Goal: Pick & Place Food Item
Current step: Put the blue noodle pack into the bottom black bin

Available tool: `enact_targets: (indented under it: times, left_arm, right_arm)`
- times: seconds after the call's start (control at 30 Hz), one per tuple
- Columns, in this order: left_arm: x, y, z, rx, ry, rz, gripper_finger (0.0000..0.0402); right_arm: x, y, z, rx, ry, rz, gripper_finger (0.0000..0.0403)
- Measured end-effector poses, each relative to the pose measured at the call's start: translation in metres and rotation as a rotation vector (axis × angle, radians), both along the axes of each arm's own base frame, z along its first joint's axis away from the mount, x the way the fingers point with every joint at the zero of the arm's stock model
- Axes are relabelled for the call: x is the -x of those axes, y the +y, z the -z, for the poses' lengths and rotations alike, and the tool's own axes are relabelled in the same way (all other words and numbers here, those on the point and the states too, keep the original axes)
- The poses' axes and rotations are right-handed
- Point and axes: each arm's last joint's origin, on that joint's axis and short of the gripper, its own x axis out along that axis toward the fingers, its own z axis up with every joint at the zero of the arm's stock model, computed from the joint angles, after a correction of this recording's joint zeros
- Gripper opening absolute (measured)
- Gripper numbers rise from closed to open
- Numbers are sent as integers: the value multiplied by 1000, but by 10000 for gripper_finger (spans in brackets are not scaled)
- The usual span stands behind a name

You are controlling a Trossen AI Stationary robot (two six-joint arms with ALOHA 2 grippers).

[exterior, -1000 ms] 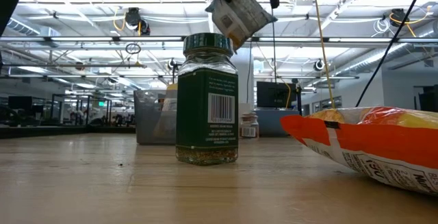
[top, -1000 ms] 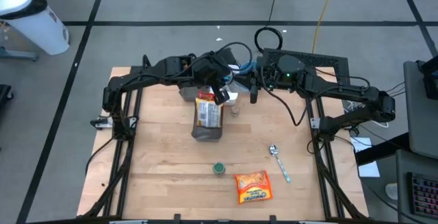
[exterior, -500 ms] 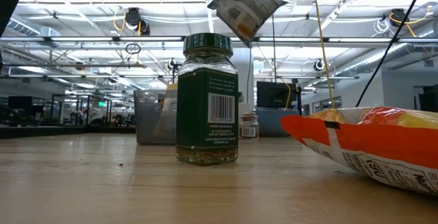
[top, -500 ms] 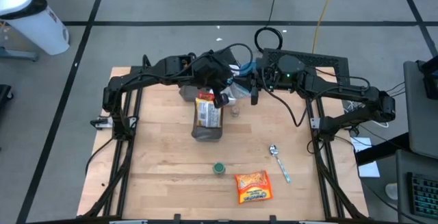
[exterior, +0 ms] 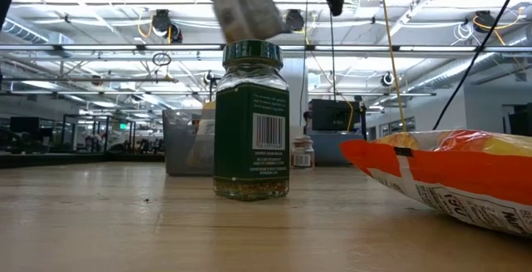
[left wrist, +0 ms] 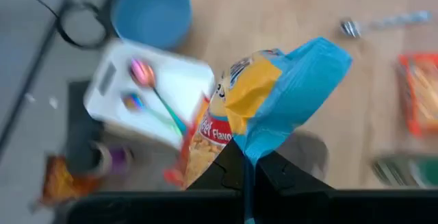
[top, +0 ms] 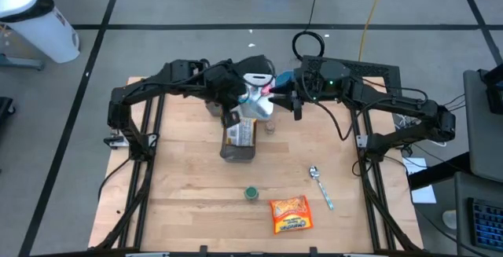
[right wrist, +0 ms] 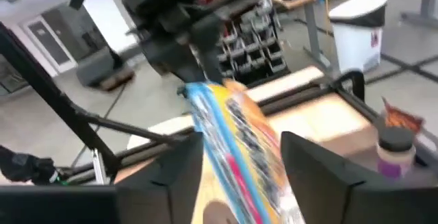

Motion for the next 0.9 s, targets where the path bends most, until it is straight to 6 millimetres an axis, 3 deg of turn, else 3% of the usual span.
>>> enact_targets:
  times: [0.17, 0.43, 0.9]
  left_arm:
    - [10, -7, 5, 97, 92, -51, 3]
    - [-4, -7, 35, 126, 204, -97, 2]
    - [-17, -8, 86, 226, 274, -87, 4]
  right_arm:
    - [6, 4, 10, -11, 130, -13, 232]
    - [7, 21, 47, -31, 275, -78, 234]
    - [23, 37, 115, -276, 152, -53, 225]
